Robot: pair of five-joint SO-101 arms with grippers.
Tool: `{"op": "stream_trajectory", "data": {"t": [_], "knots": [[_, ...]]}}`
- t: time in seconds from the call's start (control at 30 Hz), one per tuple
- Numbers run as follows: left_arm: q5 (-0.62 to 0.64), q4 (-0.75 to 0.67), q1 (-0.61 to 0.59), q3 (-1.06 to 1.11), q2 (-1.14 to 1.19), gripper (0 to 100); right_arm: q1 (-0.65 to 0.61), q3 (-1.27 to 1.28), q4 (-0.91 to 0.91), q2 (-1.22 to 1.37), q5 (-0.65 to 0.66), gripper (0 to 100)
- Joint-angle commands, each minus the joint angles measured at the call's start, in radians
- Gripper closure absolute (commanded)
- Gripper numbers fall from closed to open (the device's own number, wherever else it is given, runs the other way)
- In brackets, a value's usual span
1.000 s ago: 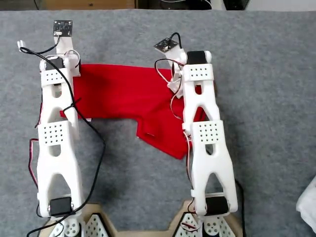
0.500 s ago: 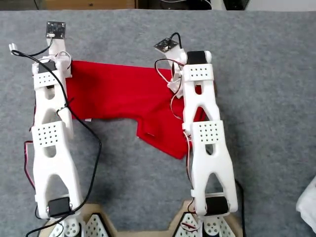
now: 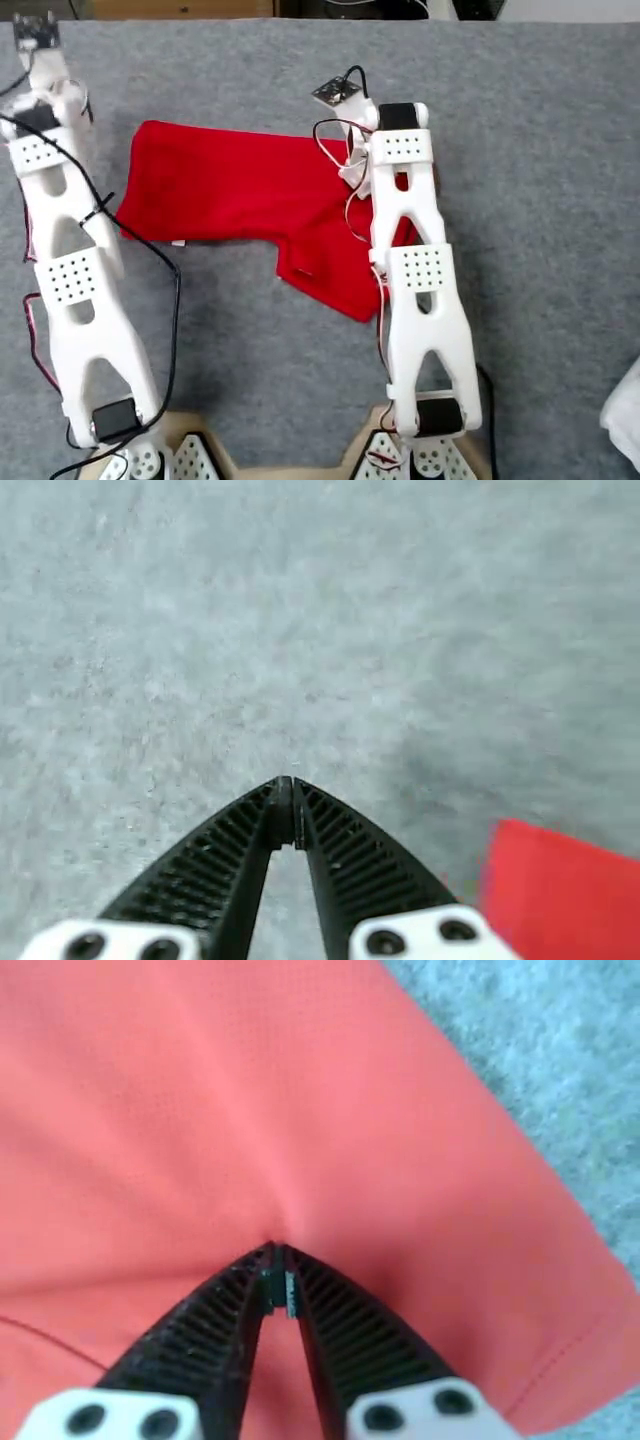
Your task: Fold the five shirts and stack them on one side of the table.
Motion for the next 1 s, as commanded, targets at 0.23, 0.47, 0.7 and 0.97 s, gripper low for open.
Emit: {"op": "stream_trajectory", "data": {"t": [0.23,0.47,0.7,0.97], "knots": [[0.051,0.520,0.181,-0.072,-0.206,98,-0.015,-0.194,0.035,0.005,-0.008,99.2],[0.089,0.591,0.227,0.140,-0.252,98,-0.084,-0.185,0.038,-0.119,-0.017,99.2],[0.083,0.585,0.224,0.671,-0.435,98,-0.067,-0.171,0.040,-0.305,-0.063,99.2],[0.084,0.304,0.216,1.049,-0.512,98,0.051,-0.180,0.031,-0.283,-0.078,99.2]]}}
